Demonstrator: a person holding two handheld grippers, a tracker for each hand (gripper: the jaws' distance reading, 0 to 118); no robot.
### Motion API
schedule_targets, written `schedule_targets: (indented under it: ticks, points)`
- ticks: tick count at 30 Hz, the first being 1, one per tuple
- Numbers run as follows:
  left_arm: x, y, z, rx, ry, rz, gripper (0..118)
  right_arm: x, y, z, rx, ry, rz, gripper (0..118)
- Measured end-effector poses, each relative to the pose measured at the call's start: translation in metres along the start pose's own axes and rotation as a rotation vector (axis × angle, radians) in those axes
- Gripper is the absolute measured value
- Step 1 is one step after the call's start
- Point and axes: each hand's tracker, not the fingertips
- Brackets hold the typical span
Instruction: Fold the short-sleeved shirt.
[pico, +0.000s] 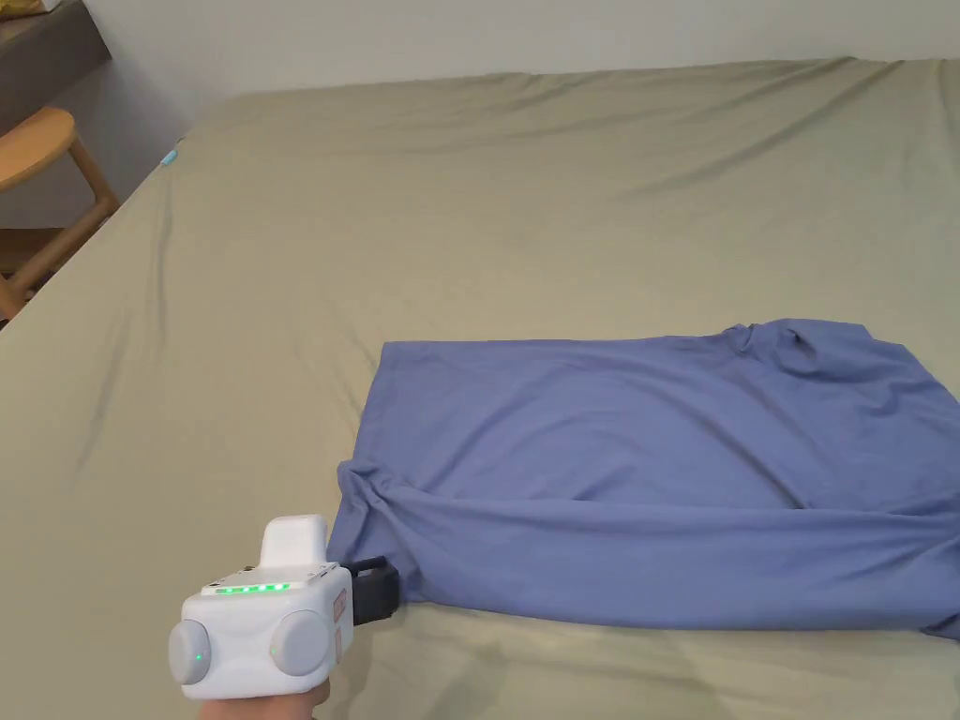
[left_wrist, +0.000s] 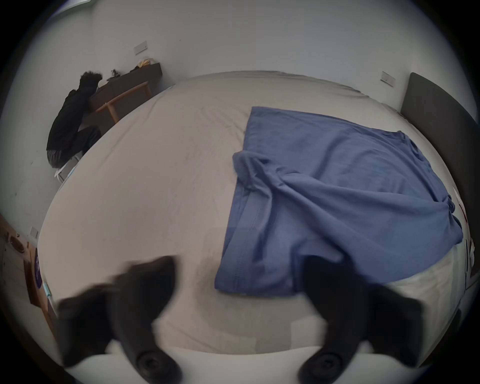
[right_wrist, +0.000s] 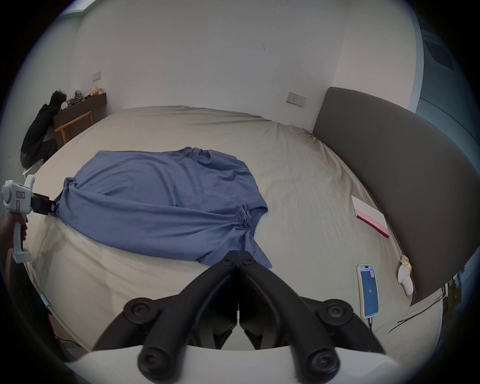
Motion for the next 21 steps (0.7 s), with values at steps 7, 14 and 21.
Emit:
schedule_targets:
  ticks: [7, 14, 21]
  points:
    - [0.006, 0.009, -0.027, -0.04, 0.035, -0.027, 105, 0.003, -0.003, -0.004, -0.025, -0.01, 0.013, 1]
    - [0.027, 0.014, -0.005, 0.012, -0.04, -0.132, 3, 0.004, 0.005, -0.025, -0.059, -0.007, 0.022, 1]
    - [0.018, 0.014, 0.022, 0.06, -0.044, -0.11, 4, 0.028, 0.001, -0.101, -0.259, 0.005, -0.058, 53]
